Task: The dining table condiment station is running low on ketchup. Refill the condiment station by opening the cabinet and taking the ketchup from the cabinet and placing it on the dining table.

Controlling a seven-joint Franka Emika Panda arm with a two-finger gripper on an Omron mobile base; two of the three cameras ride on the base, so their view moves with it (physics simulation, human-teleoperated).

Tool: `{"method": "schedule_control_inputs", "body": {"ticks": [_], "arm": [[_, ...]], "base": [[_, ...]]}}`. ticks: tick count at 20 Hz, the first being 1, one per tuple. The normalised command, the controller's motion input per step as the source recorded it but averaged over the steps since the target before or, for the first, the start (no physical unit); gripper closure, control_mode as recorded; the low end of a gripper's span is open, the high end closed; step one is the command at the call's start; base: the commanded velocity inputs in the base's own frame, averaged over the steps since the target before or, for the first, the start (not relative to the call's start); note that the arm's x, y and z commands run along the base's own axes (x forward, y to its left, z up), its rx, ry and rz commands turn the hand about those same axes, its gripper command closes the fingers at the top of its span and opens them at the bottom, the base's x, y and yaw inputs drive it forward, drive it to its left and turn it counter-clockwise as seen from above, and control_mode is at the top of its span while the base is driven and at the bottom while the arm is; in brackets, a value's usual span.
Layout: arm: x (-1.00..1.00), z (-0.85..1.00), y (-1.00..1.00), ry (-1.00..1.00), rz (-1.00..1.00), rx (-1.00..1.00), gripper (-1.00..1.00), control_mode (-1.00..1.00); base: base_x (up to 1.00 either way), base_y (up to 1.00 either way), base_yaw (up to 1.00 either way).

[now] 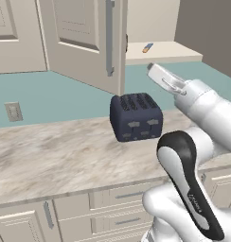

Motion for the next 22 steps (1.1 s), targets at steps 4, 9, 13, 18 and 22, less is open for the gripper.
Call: {"method": "schedule_control_inputs", "body": {"ticks": [4,9,13,18,22], "arm": [[0.63,-0.08,-0.24,0.15,0.35,0.24,-1.00,-1.00],[0.94,-0.04,0.00,0.23,0.38,0.21,-1.00,-1.00],[1.00,0.00,0.02,0.24,0.37,0.17,-1.00,-1.00],[0.87,-0.03,0.27,0.18,0.37,0.11,-1.00,-1.00],[0.39,0.00,0.78,0.10,0.39,0.00,-1.00,-1.00]], "base": [[0.00,0.00,0.00],[0.00,0.00,0.00],[0.00,0.00,0.00],[0.00,0.00,0.00],[0.00,0.00,0.00]]}}
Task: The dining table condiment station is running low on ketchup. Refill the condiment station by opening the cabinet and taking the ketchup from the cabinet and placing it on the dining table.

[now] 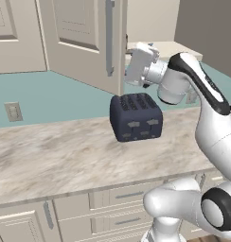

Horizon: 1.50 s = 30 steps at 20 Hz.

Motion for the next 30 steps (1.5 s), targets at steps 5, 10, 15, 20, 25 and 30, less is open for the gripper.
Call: {"method": "schedule_control_inputs", "body": {"ticks": [5,10,15,20,25,30], "arm": [[0.11,0.00,0.98,0.05,0.35,-0.01,-1.00,-1.00],[-0.29,0.00,1.00,-0.01,0.24,-0.12,-1.00,-1.00],[-0.28,0.00,1.00,-0.07,0.19,-0.14,-1.00,-1.00],[-0.22,0.00,1.00,-0.11,0.09,-0.17,-1.00,-1.00],[-0.28,-0.09,0.82,-0.08,-0.02,-0.17,-1.00,-1.00],[-0.56,-0.38,-0.26,-0.19,-0.17,-0.11,-1.00,-1.00]], "base": [[0.00,0.00,0.00],[0.00,0.00,0.00],[0.00,0.00,0.00],[0.00,0.00,0.00],[0.00,0.00,0.00],[0.00,0.00,0.00]]}}
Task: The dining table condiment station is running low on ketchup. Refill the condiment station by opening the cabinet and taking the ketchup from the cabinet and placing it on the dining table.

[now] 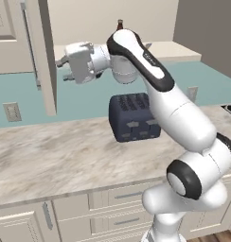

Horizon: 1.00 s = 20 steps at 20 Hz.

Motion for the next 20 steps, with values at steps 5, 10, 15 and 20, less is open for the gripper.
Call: {"method": "schedule_control_inputs", "body": {"ticks": [5,10,15,20], "arm": [[-0.72,-0.36,-0.59,-0.29,-0.24,-0.08,-1.00,-1.00],[-0.34,-0.04,-0.49,-0.28,-0.27,-0.13,-1.00,-1.00],[0.01,0.25,-0.59,-0.22,-0.30,-0.11,-1.00,-1.00],[0.02,0.34,-0.52,-0.18,-0.33,-0.11,-1.00,-1.00]], "base": [[0.00,0.00,0.00],[0.00,0.00,0.00],[0.00,0.00,0.00],[0.00,0.00,0.00]]}}
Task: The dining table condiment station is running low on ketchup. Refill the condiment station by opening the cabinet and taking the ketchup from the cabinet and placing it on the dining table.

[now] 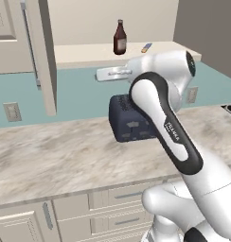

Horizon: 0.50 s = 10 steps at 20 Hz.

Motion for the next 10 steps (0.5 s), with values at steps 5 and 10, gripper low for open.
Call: {"method": "schedule_control_inputs", "body": {"ticks": [5,10], "arm": [[-0.05,0.11,-0.09,-0.10,-0.13,-0.02,-1.00,-1.00],[0.16,0.01,-0.01,0.02,-0.03,-0.01,-1.00,-1.00]], "base": [[0.00,0.00,0.00],[0.00,0.00,0.00]]}}
